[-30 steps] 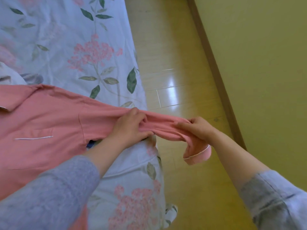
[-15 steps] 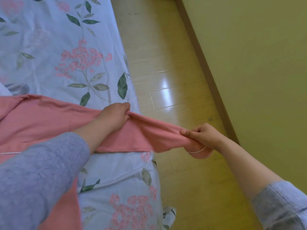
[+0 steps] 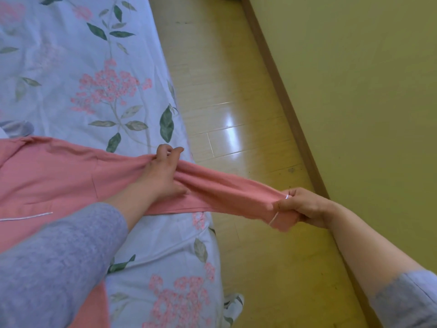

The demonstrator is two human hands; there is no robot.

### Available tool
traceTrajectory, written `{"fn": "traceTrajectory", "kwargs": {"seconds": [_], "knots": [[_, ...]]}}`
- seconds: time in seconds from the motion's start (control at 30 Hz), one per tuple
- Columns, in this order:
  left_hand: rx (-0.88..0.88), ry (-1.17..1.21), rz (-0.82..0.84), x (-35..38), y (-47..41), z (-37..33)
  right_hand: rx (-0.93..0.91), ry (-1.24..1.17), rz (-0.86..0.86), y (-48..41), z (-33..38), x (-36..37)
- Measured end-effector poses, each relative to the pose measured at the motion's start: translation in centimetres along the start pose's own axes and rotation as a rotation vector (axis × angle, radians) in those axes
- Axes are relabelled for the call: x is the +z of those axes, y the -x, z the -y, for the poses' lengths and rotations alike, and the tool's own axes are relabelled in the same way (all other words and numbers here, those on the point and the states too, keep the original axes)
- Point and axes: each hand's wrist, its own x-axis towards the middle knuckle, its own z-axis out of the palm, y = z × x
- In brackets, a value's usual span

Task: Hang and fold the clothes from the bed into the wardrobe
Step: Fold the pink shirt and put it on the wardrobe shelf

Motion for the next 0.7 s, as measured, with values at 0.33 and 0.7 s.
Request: {"fn": "traceTrajectory", "kwargs": {"seconds": [0.33, 0.7], "knots": [[-0.044, -0.121, 0.107, 4.0, 6.4, 2.8, -0.144, -0.445, -0.296, 0.7, 0.5, 1.2], [-0.020, 0.423, -0.070, 0.9, 11.2, 4.1, -0.355, -0.462, -0.168, 3.2, 8.8, 9.6]]}}
